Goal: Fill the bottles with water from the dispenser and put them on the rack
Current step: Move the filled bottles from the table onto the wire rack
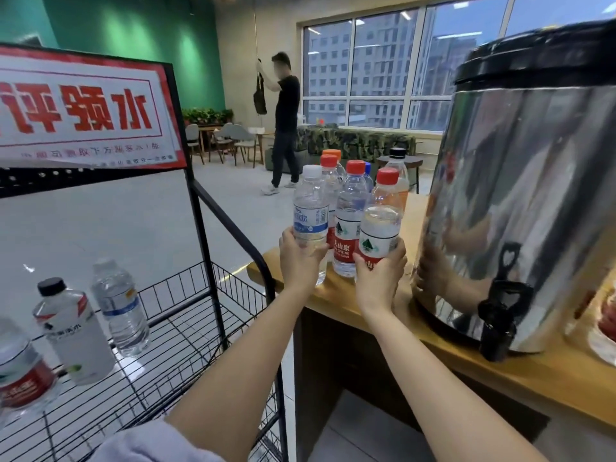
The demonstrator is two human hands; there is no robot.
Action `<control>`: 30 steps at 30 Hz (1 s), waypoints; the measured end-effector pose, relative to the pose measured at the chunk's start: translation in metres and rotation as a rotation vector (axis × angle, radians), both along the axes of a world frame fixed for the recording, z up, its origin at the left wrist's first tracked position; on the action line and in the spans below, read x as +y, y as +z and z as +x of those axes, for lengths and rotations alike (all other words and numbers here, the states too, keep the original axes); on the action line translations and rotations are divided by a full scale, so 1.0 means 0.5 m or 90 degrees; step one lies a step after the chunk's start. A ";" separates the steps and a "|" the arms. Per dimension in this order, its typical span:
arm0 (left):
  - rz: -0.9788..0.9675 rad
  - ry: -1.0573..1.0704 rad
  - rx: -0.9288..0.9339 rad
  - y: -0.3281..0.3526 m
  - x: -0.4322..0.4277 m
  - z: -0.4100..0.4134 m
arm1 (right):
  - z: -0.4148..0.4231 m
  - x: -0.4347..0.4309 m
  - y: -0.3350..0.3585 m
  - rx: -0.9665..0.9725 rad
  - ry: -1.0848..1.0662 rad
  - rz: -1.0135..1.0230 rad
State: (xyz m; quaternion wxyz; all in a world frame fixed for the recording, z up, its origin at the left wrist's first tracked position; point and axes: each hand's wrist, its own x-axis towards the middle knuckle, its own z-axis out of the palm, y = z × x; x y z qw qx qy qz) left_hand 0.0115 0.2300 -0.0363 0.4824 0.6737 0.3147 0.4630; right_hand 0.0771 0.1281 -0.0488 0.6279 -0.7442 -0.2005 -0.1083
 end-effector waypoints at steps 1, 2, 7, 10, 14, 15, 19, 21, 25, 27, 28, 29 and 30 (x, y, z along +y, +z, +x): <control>-0.001 0.009 -0.002 -0.001 -0.002 -0.013 | -0.010 -0.002 -0.002 -0.006 0.007 0.008; 0.001 0.018 -0.008 -0.002 -0.003 -0.027 | -0.021 -0.002 -0.006 -0.009 0.019 0.018; -0.005 0.078 -0.063 0.026 0.000 -0.114 | -0.099 0.016 -0.011 -0.035 0.112 0.060; -0.009 0.100 -0.106 0.052 0.019 -0.176 | -0.158 0.048 0.009 -0.028 0.250 0.139; 0.011 0.185 -0.113 0.063 0.062 -0.269 | -0.232 0.122 0.029 -0.044 0.348 0.142; 0.012 0.211 -0.106 0.055 0.078 -0.291 | -0.249 0.145 0.029 -0.050 0.353 0.115; -0.026 0.302 -0.081 -0.004 0.145 -0.356 | -0.297 0.238 -0.002 -0.053 0.426 0.031; -0.061 0.325 -0.087 -0.038 0.170 -0.368 | -0.310 0.285 -0.021 -0.044 0.454 -0.012; -0.143 0.370 -0.037 -0.112 0.228 -0.361 | -0.308 0.377 -0.068 -0.003 0.466 -0.123; -0.180 0.394 -0.020 -0.144 0.258 -0.350 | -0.297 0.418 -0.092 0.016 0.468 -0.166; -0.192 0.406 -0.010 -0.158 0.273 -0.342 | -0.290 0.436 -0.101 0.021 0.469 -0.184; -0.200 0.416 -0.002 -0.170 0.286 -0.335 | -0.285 0.453 -0.109 0.025 0.471 -0.200; -0.208 0.423 0.003 -0.180 0.298 -0.326 | -0.279 0.469 -0.116 0.032 0.477 -0.210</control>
